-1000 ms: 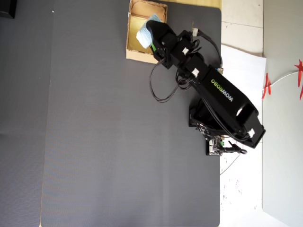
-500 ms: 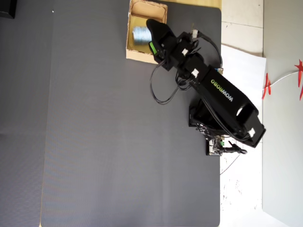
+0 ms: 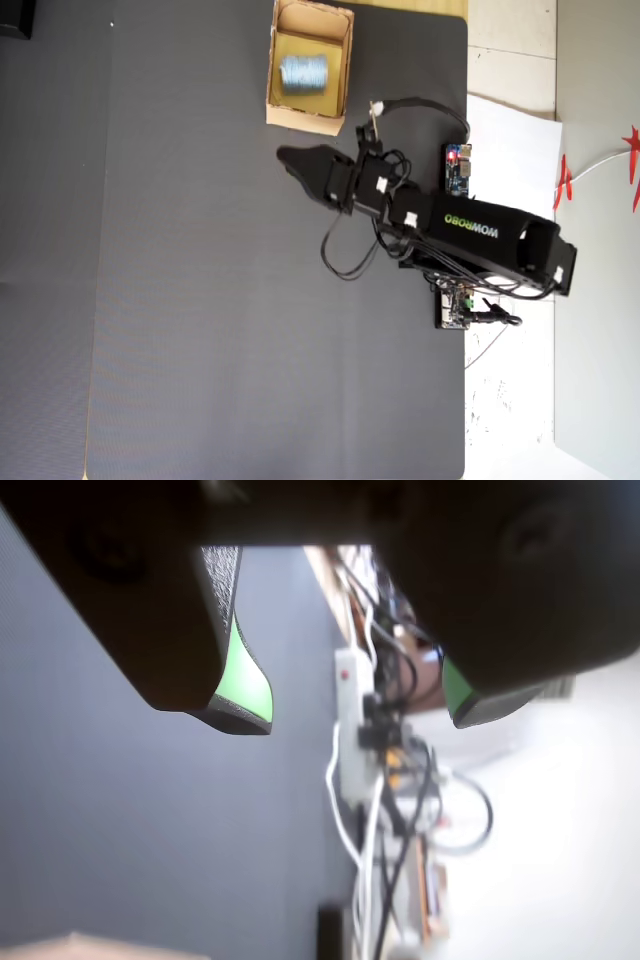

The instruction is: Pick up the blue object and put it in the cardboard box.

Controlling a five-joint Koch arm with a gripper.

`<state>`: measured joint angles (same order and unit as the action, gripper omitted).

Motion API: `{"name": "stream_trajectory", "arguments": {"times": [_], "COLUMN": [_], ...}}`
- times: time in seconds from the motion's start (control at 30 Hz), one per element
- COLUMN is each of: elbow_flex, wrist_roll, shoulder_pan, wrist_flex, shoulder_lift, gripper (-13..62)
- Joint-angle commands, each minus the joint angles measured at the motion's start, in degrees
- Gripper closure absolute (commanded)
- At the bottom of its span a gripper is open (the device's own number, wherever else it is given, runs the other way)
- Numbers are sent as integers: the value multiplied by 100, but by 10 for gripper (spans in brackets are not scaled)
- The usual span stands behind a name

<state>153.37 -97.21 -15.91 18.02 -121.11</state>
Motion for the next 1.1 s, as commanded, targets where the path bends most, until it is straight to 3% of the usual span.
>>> {"name": "stream_trajectory", "arguments": {"times": [0.0, 0.53, 1.07], "elbow_flex": [35, 2496, 2531], "wrist_roll": [-193, -149, -149], "shoulder_pan": [308, 729, 729], "wrist_flex": [694, 967, -1608], "shoulder_lift": [-369, -1248, -1459], "gripper": [155, 153, 152]}}
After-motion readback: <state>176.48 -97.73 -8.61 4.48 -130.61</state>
